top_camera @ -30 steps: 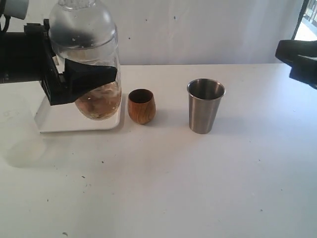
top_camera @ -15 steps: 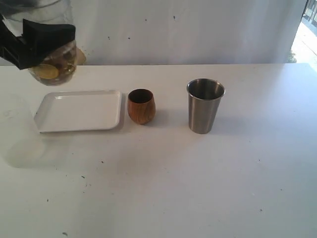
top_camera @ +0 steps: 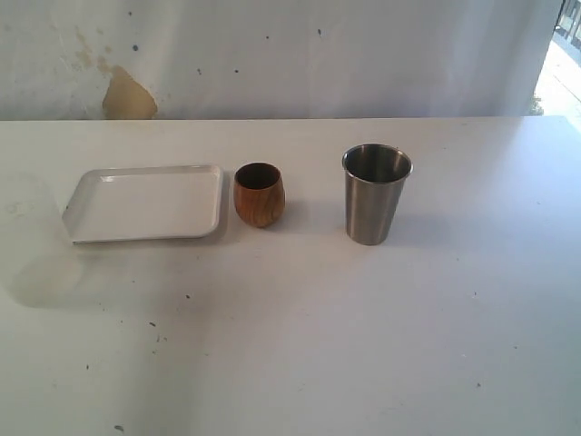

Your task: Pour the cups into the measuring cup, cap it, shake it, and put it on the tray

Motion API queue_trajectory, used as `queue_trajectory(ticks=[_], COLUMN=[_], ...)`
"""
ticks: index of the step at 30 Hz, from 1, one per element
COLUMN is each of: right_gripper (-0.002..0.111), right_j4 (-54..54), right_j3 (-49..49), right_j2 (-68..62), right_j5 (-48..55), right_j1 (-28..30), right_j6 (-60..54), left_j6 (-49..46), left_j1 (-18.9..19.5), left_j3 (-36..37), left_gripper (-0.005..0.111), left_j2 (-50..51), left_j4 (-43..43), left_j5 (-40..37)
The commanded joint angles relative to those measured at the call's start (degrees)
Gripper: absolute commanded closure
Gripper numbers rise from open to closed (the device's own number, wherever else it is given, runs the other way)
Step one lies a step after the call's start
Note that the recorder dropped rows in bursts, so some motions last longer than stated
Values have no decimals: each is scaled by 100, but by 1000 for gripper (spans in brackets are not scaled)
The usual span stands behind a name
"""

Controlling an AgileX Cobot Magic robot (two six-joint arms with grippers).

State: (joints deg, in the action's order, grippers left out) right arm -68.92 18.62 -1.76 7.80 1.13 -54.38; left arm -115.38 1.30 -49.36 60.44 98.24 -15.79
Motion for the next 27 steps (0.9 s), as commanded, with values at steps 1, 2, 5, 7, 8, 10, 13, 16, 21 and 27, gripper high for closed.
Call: queue_trajectory(ticks=[1, 2, 5, 7, 8, 10, 13, 16, 21, 27], right_gripper=[108, 108, 108, 108, 108, 108, 108, 108, 108, 108], right_j4=[-11, 12, 2, 2, 2, 2, 2, 2, 2, 2], right_j3=[-340, -424, -614, -710, -745, -807, -805, -805, -805, -805], right_j2=[176, 176, 176, 176, 176, 176, 176, 176, 176, 176], right_j5=[-307, -239, -219, -219, -219, -236, -222, -233, -244, -244], right_j1=[10, 10, 10, 10, 10, 10, 10, 10, 10, 10], right_j6=[62, 62, 62, 62, 62, 62, 62, 62, 62, 62], left_j6=[57, 57, -67, -231, -271, -284, -440, -609, -609, -609], left_j1=[305, 384, 565, 681, 730, 830, 951, 1065, 1283, 1340], left_j3=[-17, 15, 228, 418, 506, 652, 733, 675, 628, 628], left_gripper=[107, 107, 107, 107, 107, 107, 107, 107, 107, 107], left_j2=[-113, -147, -253, -321, -349, -348, -303, -215, 96, 637], left_j4=[171, 171, 171, 171, 171, 171, 170, 2, -595, -1633], left_j5=[119, 73, -31, -6, 4, 242, 613, 905, 866, 917])
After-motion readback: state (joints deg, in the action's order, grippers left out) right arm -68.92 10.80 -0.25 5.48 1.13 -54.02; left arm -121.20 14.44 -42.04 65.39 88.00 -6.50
